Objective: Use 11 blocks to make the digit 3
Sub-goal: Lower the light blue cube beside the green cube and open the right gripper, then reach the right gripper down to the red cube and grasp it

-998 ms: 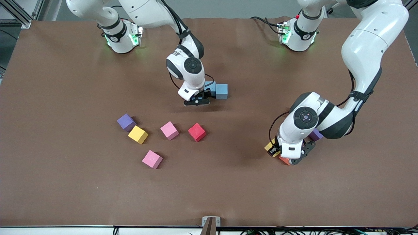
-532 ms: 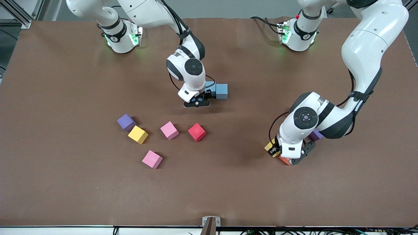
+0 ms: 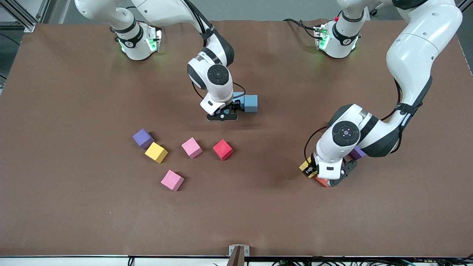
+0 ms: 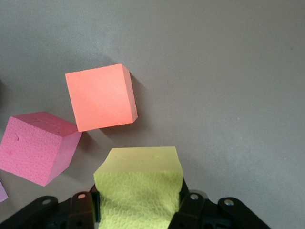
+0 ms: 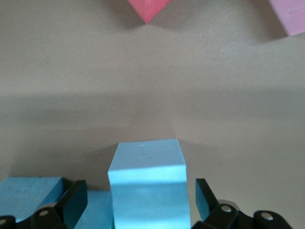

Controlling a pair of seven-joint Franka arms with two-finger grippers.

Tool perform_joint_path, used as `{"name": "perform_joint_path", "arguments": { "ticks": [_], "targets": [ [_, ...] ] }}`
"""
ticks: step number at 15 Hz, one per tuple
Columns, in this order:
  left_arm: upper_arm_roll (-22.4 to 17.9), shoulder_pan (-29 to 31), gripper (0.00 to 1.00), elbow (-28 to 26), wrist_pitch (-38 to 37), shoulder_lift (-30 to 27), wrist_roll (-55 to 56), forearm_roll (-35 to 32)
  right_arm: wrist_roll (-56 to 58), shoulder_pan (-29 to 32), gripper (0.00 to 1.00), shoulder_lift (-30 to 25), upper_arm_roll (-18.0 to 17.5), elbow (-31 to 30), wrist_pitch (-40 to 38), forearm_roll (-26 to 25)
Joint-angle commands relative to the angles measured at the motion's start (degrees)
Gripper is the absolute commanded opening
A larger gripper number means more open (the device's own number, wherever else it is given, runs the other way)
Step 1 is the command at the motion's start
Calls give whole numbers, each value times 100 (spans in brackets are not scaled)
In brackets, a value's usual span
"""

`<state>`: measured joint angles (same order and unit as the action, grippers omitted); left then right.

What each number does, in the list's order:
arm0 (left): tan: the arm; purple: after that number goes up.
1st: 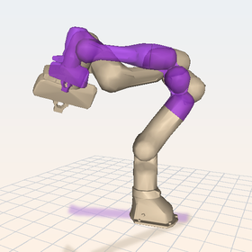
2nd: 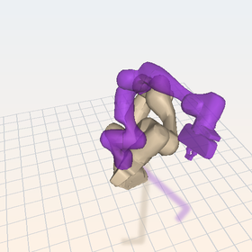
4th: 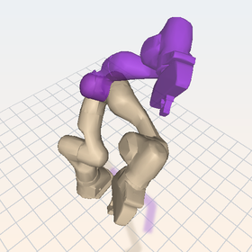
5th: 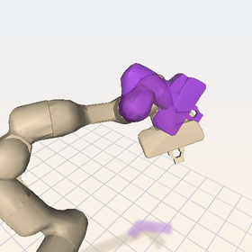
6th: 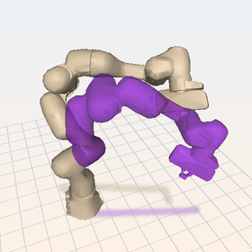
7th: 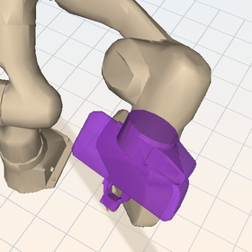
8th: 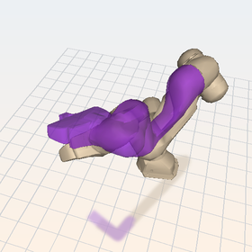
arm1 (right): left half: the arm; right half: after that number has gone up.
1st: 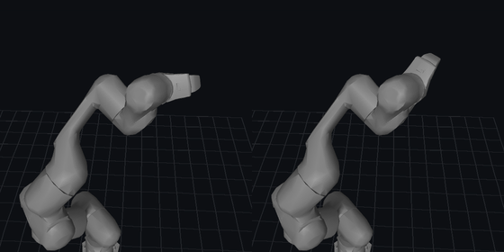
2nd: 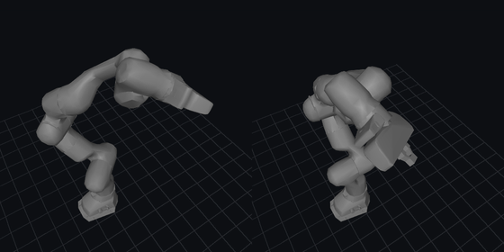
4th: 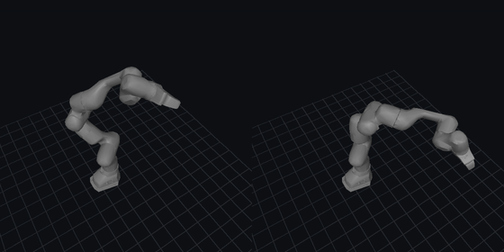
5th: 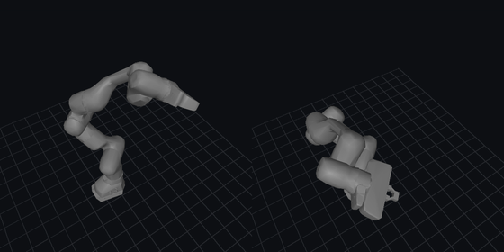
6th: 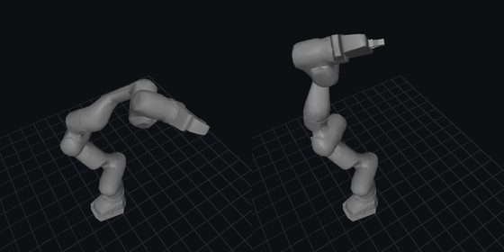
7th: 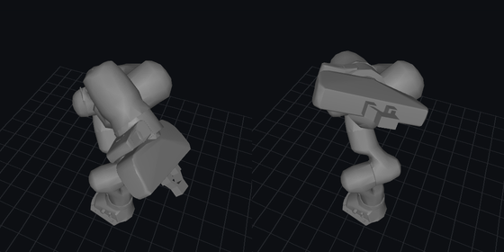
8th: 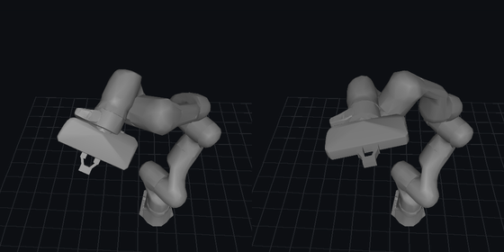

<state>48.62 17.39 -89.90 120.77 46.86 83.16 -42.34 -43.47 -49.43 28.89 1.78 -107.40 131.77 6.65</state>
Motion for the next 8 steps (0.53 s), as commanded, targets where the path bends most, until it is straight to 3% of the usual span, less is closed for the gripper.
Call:
{"name": "perform_joint_path", "arguments": {
  "ticks": [1, 8],
  "targets": [
    [-19, -43, 41, 51, -107, -80, -11, 86, 75, 258, 100, -366, -47, 70, -519, 100],
    [-19, -52, 41, 51, -115, -80, -2, 86, -22, 934, 100, -806, 15, 88, -925, 91]
  ]
}}
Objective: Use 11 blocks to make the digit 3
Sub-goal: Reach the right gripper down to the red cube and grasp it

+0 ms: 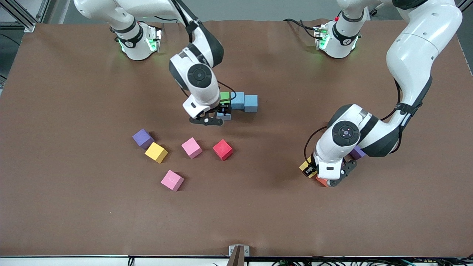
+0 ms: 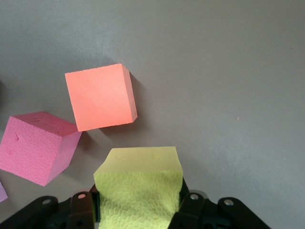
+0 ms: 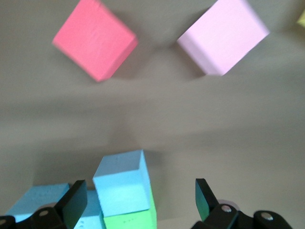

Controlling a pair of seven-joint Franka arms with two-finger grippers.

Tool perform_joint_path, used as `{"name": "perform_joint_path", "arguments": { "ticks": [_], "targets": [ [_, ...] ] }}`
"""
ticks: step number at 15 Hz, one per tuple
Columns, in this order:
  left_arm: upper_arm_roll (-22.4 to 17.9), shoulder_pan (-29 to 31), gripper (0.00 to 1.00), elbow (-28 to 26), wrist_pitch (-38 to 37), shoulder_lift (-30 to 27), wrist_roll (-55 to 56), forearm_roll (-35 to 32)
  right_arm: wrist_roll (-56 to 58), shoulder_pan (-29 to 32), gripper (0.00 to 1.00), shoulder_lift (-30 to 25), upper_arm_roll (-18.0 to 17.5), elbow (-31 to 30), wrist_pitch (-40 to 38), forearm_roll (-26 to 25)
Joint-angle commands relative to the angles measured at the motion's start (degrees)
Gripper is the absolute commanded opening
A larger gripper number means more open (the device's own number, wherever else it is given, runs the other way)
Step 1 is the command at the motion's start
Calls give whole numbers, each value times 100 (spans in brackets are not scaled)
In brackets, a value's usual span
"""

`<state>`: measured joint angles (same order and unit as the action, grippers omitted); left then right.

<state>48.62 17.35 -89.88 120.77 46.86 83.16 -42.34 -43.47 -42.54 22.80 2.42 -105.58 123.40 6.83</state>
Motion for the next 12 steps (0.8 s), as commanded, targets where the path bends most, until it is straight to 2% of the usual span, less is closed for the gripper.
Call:
{"name": "perform_joint_path", "arguments": {
  "ticks": [1, 6, 12],
  "targets": [
    [-19, -47, 41, 50, -115, -80, -10, 86, -3, 342, 100, -232, -40, -85, -97, 56],
    [-19, -47, 41, 50, -115, -63, -11, 77, 41, 1080, 100, -232, 21, 152, -641, -32],
    [-19, -47, 41, 50, -115, -45, -11, 68, -187, 1186, 100, -206, 48, 187, -589, -103]
  ]
}}
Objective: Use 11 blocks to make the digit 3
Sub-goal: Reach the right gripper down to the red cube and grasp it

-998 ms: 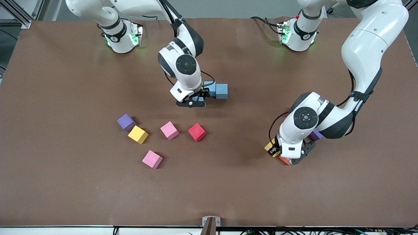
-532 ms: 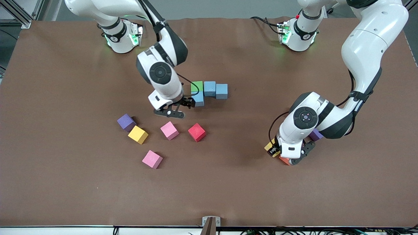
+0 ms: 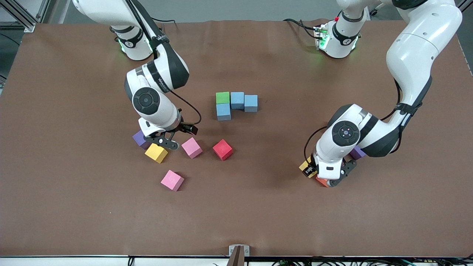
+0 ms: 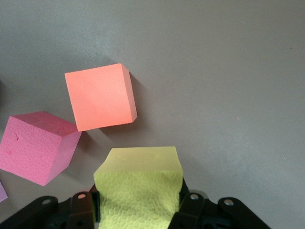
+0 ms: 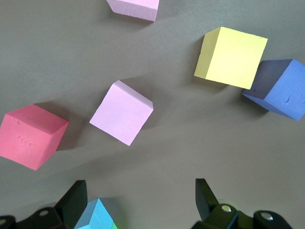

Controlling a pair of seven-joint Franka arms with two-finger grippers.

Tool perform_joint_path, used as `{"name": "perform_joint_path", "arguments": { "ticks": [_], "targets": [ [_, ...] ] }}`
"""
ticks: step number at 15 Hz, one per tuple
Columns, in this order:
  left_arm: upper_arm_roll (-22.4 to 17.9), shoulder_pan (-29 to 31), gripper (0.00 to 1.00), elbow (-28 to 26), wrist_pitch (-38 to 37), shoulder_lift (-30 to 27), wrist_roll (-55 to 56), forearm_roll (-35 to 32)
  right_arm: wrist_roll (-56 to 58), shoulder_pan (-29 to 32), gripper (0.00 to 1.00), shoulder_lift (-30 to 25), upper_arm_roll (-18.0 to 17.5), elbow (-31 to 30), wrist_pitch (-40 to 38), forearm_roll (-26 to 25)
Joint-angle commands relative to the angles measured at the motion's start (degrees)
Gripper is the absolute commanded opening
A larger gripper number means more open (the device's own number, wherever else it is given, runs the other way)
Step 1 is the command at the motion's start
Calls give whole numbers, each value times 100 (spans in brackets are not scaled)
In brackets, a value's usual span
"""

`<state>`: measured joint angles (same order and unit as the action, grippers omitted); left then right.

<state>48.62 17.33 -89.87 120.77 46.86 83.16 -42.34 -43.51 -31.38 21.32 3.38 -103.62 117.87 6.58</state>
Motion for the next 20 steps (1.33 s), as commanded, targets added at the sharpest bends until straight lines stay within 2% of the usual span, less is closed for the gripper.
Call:
{"name": "perform_joint_path", "arguments": {
  "ticks": [1, 5, 7, 13, 15, 20],
  "targets": [
    [-19, -45, 41, 48, -107, -45, -11, 68, -471, 71, 100, -49, -57, 0, -27, -78],
    [-19, -45, 41, 48, -115, -45, -11, 59, -1727, -17, 100, 152, -75, 377, -1, -87],
    [-19, -45, 41, 48, -115, -45, -11, 59, -2422, -166, 100, 494, -75, 754, -1, -96],
    [-19, -45, 41, 48, -107, -36, -11, 51, -3478, -395, 100, 1347, -66, 1799, -1, -113],
    [-19, -45, 41, 48, -107, -36, -11, 51, -3856, -447, 100, 1716, -66, 2187, 8, -271],
    [-19, -45, 41, 48, -107, -36, -11, 51, -4191, -605, 100, 2226, -66, 2382, 508, -430]
  ]
}}
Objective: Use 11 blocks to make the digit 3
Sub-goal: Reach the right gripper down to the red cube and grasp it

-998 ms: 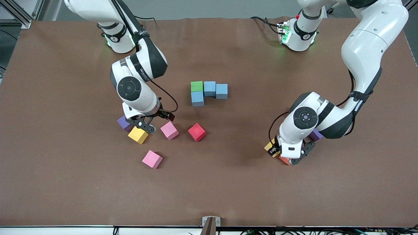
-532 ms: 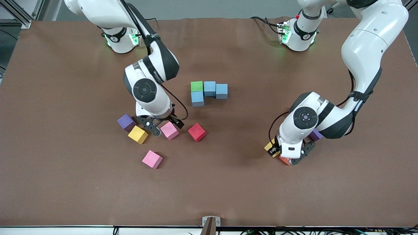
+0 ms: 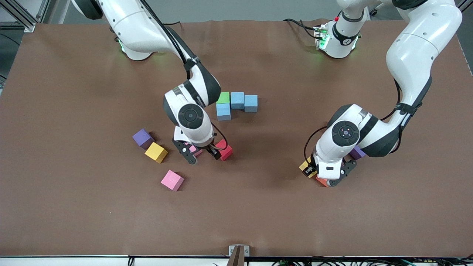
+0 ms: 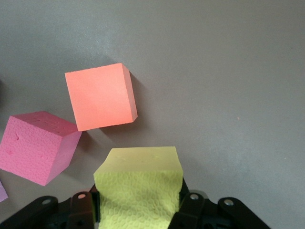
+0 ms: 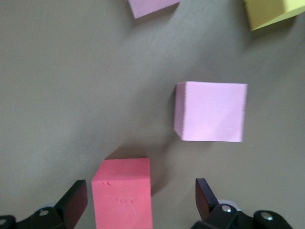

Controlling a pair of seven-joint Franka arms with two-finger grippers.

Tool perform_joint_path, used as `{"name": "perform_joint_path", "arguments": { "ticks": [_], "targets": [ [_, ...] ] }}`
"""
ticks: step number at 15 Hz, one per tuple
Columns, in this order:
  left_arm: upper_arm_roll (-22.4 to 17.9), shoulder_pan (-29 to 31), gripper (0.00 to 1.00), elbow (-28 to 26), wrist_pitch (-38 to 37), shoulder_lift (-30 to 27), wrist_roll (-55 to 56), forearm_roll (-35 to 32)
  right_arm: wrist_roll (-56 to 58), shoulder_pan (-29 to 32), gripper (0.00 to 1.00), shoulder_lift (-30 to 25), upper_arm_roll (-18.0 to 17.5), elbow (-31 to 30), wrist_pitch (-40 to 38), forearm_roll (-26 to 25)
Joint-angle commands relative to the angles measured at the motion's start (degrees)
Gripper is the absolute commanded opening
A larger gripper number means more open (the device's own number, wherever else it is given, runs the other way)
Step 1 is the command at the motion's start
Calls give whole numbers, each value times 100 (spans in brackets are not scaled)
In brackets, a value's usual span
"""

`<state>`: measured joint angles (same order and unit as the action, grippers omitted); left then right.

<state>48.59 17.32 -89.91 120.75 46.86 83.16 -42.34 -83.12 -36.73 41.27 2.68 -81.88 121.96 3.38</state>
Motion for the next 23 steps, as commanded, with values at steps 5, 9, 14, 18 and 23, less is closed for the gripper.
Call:
{"name": "perform_joint_path", "arguments": {
  "ticks": [5, 9, 14, 18, 23],
  "targets": [
    [-17, -44, 41, 52, -104, -45, -11, 59, -538, -212, 100, 548, 4, 471, 364, -110],
    [-17, -44, 41, 52, -104, -71, -11, 77, -618, -335, 98, 882, 22, 787, 372, -110],
    [-17, -44, 41, 52, -113, -80, -2, 77, -609, -362, 78, 988, 13, 814, 425, -215],
    [-17, -44, 41, 52, -113, -89, -2, 86, -495, -327, 32, 970, 4, 814, 399, -373],
    [-17, -44, 41, 52, -113, -80, -2, 77, 1767, -265, 4, 830, -13, 771, 346, -339]
  ]
}}
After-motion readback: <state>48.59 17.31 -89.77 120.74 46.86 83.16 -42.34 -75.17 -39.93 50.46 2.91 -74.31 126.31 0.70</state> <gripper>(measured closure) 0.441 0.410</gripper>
